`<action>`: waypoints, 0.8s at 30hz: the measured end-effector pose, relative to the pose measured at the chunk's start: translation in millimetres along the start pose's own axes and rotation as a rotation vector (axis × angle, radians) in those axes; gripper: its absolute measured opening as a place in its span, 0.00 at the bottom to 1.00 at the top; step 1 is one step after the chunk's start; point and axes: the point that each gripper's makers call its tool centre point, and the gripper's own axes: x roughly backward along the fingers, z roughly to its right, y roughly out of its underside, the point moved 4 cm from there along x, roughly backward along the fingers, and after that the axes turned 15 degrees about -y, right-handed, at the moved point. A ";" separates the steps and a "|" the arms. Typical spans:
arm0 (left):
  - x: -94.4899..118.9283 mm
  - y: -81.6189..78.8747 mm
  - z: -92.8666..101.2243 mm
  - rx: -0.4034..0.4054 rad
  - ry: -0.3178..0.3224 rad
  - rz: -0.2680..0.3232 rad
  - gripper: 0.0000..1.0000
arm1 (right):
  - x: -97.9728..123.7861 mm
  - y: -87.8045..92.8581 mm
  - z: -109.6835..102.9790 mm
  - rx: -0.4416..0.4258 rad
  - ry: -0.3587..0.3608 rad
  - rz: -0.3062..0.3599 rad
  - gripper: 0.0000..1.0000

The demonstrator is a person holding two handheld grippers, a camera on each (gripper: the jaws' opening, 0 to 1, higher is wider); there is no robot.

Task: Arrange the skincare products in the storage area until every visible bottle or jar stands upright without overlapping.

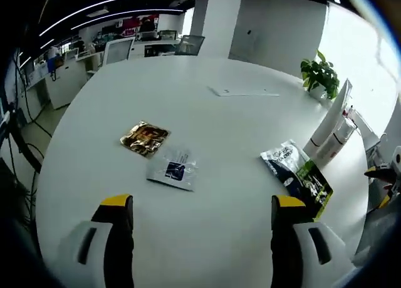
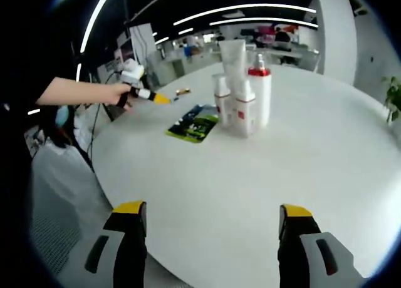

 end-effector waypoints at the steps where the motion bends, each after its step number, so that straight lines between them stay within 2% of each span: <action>1: -4.6 -3.5 -3.0 -0.019 -0.008 0.001 0.83 | 0.1 0.2 0.2 -0.003 0.000 0.000 0.91; 4: -15.1 -11.7 -7.6 -0.069 0.005 -0.006 0.82 | 0.6 1.4 2.0 -0.008 0.006 -0.002 0.90; 6: -21.6 -15.2 -8.9 -0.080 0.022 -0.029 0.82 | 1.0 1.3 2.6 -0.017 0.009 0.004 0.90; 11: -39.8 -29.9 -19.1 -0.094 0.011 -0.054 0.82 | 2.3 3.3 4.9 -0.032 0.021 0.001 0.90; 16: -55.7 -39.2 -24.4 -0.170 0.047 -0.119 0.82 | 1.2 4.9 4.9 -0.042 0.016 -0.002 0.90; 21: -67.4 -56.5 -30.5 -0.201 0.064 -0.145 0.79 | 2.6 5.7 7.1 -0.071 0.017 0.014 0.90; 24: -70.0 -62.2 -35.1 -0.257 0.065 -0.176 0.76 | 3.3 5.6 8.6 -0.082 0.025 0.021 0.90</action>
